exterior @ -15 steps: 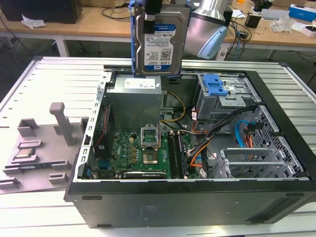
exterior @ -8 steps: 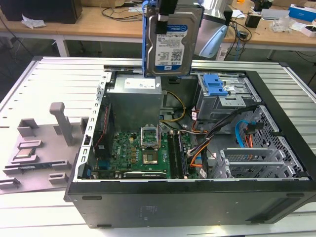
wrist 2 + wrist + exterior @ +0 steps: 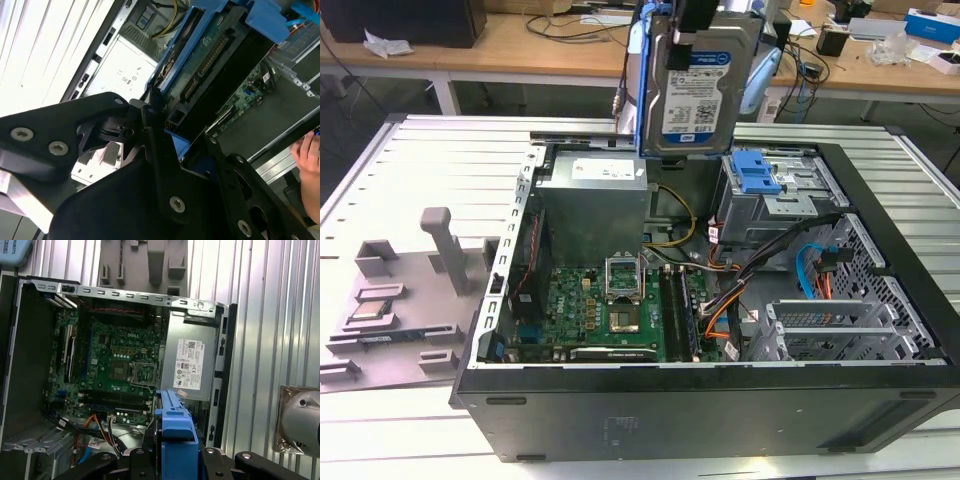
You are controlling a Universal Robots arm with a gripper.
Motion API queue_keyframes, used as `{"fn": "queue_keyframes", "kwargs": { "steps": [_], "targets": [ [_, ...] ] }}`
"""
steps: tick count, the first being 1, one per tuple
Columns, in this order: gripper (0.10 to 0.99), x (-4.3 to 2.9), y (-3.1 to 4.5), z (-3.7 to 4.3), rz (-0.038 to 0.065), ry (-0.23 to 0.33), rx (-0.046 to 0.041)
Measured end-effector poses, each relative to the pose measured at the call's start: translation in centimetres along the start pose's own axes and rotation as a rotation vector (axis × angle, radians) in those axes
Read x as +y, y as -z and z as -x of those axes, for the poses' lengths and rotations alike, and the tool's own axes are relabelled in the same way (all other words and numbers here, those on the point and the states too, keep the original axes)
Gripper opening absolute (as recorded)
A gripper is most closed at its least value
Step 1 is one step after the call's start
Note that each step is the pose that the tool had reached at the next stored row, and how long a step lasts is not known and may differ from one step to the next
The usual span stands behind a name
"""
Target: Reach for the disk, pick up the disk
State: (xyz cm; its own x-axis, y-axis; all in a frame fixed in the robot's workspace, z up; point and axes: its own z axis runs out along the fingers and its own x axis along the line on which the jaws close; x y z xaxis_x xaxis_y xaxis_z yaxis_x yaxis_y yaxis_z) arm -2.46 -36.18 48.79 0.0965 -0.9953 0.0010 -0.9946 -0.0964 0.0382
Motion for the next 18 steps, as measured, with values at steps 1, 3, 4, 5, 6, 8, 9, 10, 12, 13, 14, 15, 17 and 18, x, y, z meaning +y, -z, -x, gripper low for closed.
{"fn": "queue_keyframes", "kwargs": {
  "steps": [1, 3, 4, 5, 6, 8, 9, 10, 12, 13, 14, 15, 17, 18],
  "targets": [
    [0.369, -0.3, 0.01, -0.03, 0.0, 0.0, 0.0],
    [0.369, -1.56, 0.06, -0.15, 0.0, 0.0, 0.0],
    [0.369, -1.89, 0.07, -0.18, 0.0, 0.0, -0.0001],
    [0.369, -2.15, 0.08, -0.21, 0.0, 0.0, -0.0001],
    [0.369, -2.49, 0.09, -0.24, 0.0, 0.0, -0.0001],
    [0.369, -2.98, 0.11, -0.28, 0.0, 0.0, 0.0],
    [0.369, -3.14, 0.12, -0.3, 0.0, 0.0, 0.0001],
    [0.369, -3.23, 0.12, -0.31, 0.0, 0.0, 0.0],
    [0.369, -3.24, 0.12, -0.31, 0.0, 0.0, 0.0],
    [0.369, -3.26, 0.12, -0.31, 0.0, 0.0, 0.0],
    [0.369, -3.26, 0.12, -0.33, 0.0, 0.0, -0.0002],
    [0.369, -3.26, 0.13, -0.37, 0.0, 0.0, 0.0],
    [0.369, -3.24, 0.12, -0.57, 0.0, 0.0, 0.0],
    [0.369, -3.22, 0.12, -0.71, 0.0, 0.0, 0.0]
  ]
}}
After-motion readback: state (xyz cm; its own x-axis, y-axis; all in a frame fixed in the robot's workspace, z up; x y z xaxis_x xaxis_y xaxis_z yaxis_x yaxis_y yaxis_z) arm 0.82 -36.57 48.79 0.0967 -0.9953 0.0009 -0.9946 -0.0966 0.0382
